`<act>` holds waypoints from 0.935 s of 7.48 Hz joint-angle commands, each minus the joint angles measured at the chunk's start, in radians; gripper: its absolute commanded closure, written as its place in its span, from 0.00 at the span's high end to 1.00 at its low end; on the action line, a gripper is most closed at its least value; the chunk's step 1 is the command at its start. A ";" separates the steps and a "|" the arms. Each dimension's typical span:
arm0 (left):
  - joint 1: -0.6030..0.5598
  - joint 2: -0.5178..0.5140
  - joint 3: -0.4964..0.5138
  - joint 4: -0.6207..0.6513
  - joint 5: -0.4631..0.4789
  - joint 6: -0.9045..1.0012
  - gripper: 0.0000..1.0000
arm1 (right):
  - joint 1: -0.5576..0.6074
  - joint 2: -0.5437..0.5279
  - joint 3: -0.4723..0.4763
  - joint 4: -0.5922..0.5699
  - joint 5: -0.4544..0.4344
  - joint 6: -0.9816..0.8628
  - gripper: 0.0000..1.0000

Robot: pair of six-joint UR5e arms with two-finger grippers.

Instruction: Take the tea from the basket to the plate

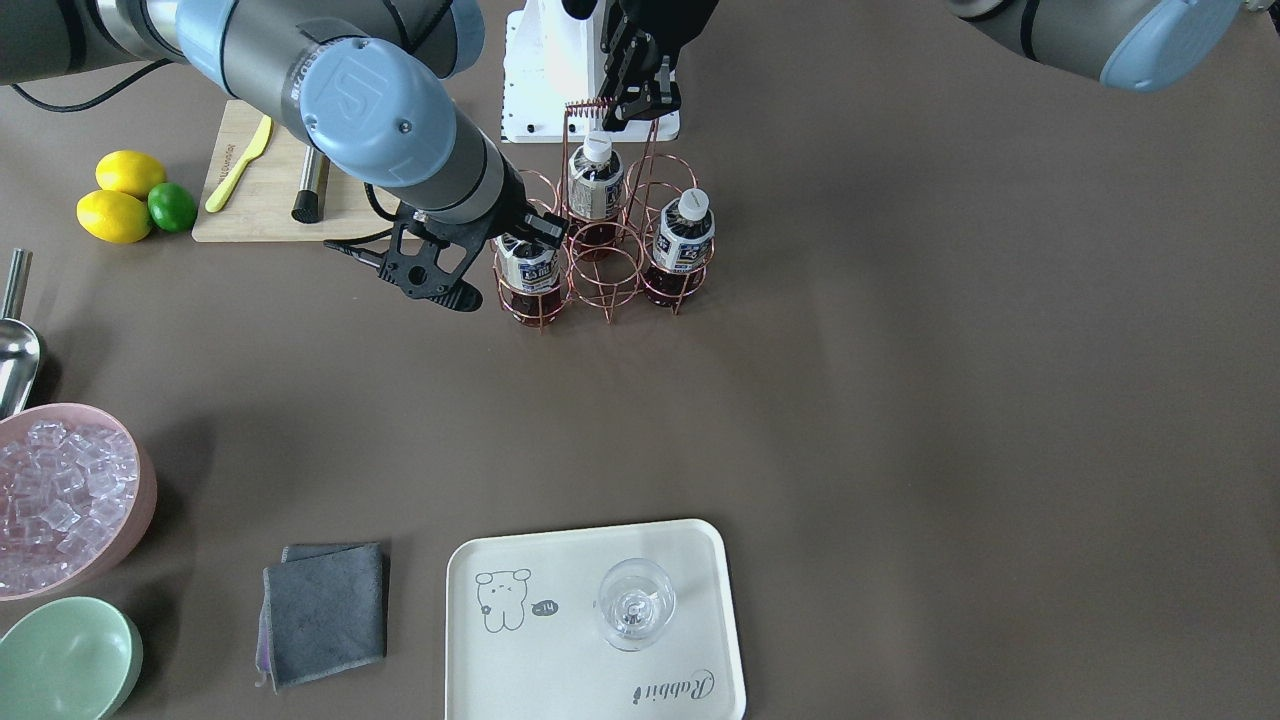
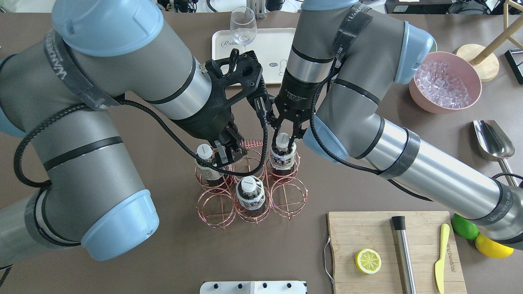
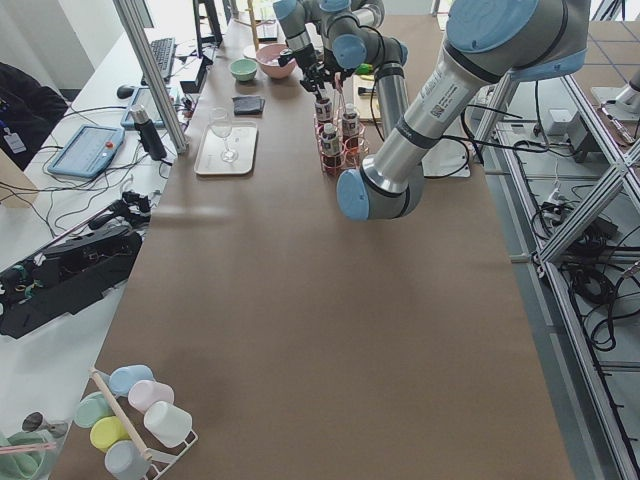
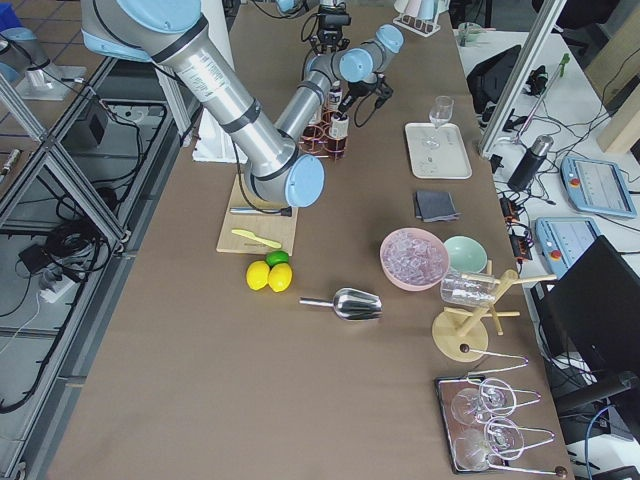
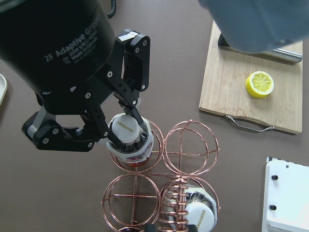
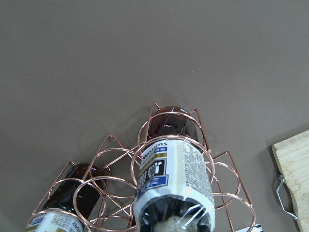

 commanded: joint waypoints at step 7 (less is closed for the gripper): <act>-0.001 0.001 -0.001 -0.003 -0.003 0.001 0.00 | 0.263 0.321 -0.283 -0.318 0.003 -0.396 0.00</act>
